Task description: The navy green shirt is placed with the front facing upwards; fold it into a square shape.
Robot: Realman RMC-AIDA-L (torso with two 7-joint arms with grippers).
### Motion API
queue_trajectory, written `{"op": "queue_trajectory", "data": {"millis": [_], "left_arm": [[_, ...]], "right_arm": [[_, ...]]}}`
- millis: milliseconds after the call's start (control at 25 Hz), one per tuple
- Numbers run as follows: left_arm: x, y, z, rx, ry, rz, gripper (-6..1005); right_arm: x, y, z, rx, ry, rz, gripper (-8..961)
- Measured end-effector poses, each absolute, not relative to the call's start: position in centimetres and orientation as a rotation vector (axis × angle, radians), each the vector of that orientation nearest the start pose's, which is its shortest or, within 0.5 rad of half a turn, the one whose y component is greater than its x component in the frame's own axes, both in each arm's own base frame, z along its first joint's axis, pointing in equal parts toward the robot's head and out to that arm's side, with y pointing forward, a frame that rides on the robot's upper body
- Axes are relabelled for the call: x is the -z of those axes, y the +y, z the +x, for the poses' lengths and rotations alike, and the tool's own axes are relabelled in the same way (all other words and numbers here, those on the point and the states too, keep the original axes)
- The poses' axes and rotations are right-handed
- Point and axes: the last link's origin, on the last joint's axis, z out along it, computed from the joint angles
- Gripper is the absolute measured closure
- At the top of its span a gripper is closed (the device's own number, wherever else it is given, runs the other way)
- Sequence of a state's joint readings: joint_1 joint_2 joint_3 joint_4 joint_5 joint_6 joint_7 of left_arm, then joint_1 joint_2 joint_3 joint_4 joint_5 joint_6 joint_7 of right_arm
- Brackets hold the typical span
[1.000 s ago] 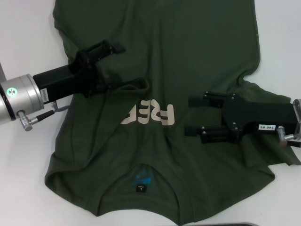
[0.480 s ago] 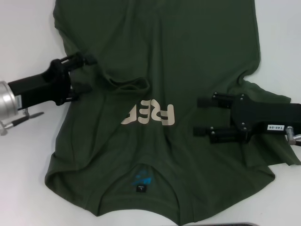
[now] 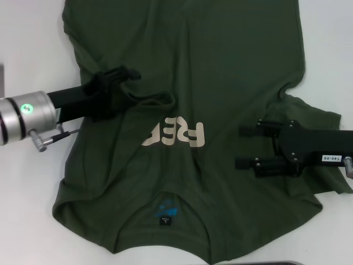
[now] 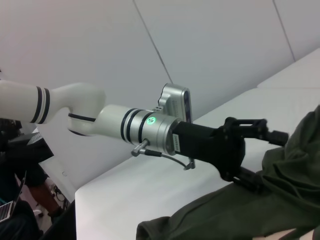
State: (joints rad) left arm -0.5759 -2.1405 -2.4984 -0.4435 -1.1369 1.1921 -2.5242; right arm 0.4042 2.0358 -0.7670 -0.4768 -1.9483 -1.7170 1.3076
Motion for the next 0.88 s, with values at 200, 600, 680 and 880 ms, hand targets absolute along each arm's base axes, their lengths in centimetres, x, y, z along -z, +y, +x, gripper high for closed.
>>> {"op": "queue_trajectory", "data": {"millis": [200,600,680,880], "left_arm": [[6.5,35.7,-25.8,-0.966,2.416,1.911,95],[4.0,35.4,-26.2,-1.065,2.323,1.895,96],[3.3,35.1,-27.4,-1.061,2.358,1.898,96],[2.8,34.7,-29.0,-1.053,2.396,1.967,96]], "right_arm": [[1.8,25.8,29.4,-0.869,0.824,-2.833,38],[2.1,26.0,29.1,-0.872,0.824,-2.839,38],[2.1,26.0,29.1,-0.871,0.824,-2.838,38],[2.1,26.2,29.2,-0.860,0.825,-2.832,38]]}}
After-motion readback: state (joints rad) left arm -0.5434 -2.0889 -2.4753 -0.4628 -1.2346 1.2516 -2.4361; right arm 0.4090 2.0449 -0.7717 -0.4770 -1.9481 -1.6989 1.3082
